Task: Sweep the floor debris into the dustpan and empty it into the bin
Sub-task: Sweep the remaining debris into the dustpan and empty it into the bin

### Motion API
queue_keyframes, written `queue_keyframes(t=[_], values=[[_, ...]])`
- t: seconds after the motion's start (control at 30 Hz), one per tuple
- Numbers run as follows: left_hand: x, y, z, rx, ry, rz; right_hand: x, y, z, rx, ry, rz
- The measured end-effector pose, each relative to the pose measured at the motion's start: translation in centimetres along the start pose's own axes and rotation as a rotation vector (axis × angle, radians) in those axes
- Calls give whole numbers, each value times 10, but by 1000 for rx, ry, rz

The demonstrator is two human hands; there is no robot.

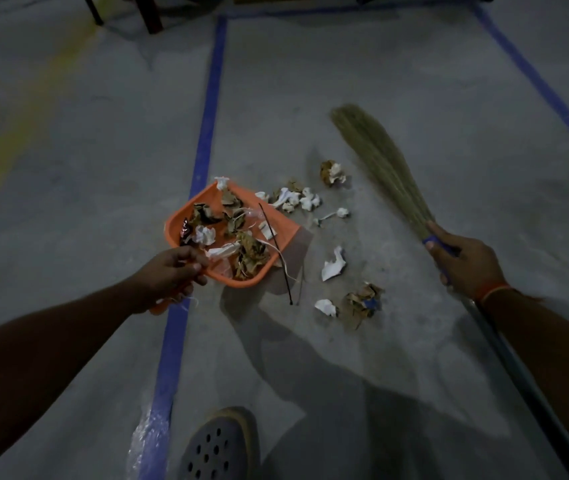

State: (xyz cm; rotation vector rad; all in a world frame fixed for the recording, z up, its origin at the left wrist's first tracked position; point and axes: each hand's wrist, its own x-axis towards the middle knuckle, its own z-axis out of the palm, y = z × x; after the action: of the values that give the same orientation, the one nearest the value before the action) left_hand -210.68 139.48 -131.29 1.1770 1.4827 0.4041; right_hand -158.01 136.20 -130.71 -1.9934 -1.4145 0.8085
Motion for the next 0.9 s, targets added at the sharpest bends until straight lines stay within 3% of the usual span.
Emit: queue_keyframes(t=[0.47, 0.9], values=[[-40, -82, -98, -40, 71, -266, 27, 7, 38, -141, -81, 44], [10, -62, -117, 44, 21, -319, 46, -5, 74, -319, -314, -88]])
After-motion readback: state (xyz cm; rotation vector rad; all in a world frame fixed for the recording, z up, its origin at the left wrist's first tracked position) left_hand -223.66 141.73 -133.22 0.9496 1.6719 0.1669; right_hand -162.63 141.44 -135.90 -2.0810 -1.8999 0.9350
